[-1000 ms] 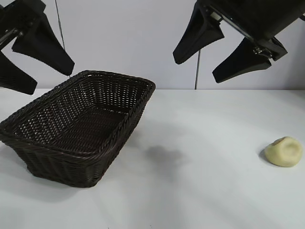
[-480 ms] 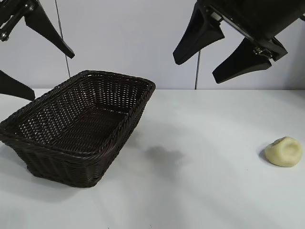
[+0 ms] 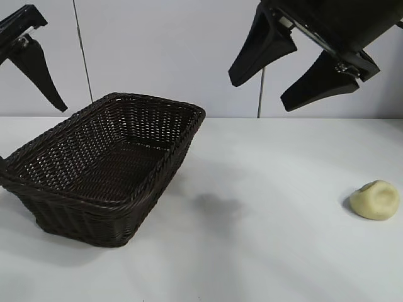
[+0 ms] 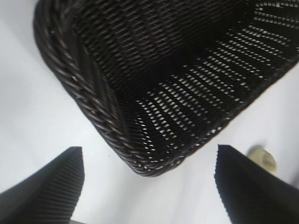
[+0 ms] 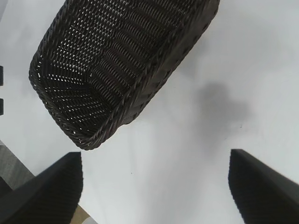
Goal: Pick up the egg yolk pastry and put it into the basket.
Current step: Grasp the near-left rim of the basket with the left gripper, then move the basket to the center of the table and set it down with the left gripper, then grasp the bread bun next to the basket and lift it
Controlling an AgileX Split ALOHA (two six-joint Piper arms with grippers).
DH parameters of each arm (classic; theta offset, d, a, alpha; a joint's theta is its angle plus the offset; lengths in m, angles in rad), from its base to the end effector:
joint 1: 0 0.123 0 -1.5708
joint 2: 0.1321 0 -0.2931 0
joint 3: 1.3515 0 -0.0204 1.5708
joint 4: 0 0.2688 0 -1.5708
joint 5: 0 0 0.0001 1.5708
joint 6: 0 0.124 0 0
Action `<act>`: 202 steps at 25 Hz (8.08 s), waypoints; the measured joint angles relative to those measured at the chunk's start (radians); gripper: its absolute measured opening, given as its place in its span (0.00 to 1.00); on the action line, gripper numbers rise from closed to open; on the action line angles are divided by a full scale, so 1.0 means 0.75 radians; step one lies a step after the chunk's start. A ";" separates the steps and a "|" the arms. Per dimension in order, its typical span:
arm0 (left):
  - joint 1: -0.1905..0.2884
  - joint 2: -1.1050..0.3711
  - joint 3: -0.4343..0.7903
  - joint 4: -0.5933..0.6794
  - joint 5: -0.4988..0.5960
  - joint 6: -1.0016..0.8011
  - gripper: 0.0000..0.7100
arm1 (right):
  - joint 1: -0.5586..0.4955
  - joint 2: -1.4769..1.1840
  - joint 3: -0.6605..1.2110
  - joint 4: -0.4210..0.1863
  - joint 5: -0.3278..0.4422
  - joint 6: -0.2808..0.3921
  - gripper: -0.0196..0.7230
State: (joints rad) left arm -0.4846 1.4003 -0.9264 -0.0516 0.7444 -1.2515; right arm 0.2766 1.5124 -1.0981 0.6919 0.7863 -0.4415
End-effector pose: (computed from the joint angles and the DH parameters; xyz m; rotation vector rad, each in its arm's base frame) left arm 0.2618 -0.1427 0.2213 -1.1034 2.6207 -0.5247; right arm 0.3155 0.1478 0.2561 -0.4235 2.5247 0.7390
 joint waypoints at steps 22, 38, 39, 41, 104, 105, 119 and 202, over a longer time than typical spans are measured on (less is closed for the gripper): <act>-0.022 0.325 0.025 0.201 -0.184 -0.228 0.79 | 0.000 0.000 0.000 0.000 0.001 0.000 0.85; -0.022 0.448 0.033 0.204 -0.259 -0.233 0.54 | 0.000 0.000 0.000 -0.004 0.000 0.000 0.85; -0.022 0.450 0.035 0.204 -0.259 -0.233 0.53 | 0.000 0.000 0.000 -0.004 0.000 0.000 0.85; -0.022 0.460 0.038 0.204 -0.259 -0.236 0.49 | 0.000 0.000 0.000 -0.004 0.000 0.000 0.85; 0.325 0.689 -0.523 -0.439 0.227 1.741 0.14 | 0.000 0.000 0.000 -0.005 0.034 0.000 0.85; 0.325 0.689 -0.523 -0.442 0.224 1.741 0.14 | 0.000 0.000 0.000 -0.005 0.034 0.000 0.85; 0.327 0.808 -0.530 -0.453 0.201 1.773 0.14 | 0.000 0.000 0.000 -0.005 0.034 0.000 0.85; 0.650 -0.529 0.157 0.016 0.568 1.740 0.91 | 0.000 0.000 0.000 -0.005 0.034 0.000 0.85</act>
State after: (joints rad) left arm 0.0029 1.0035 -0.8086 -0.0394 1.1707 0.0536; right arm 0.2766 1.5124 -1.0981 0.6883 0.8121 -0.4415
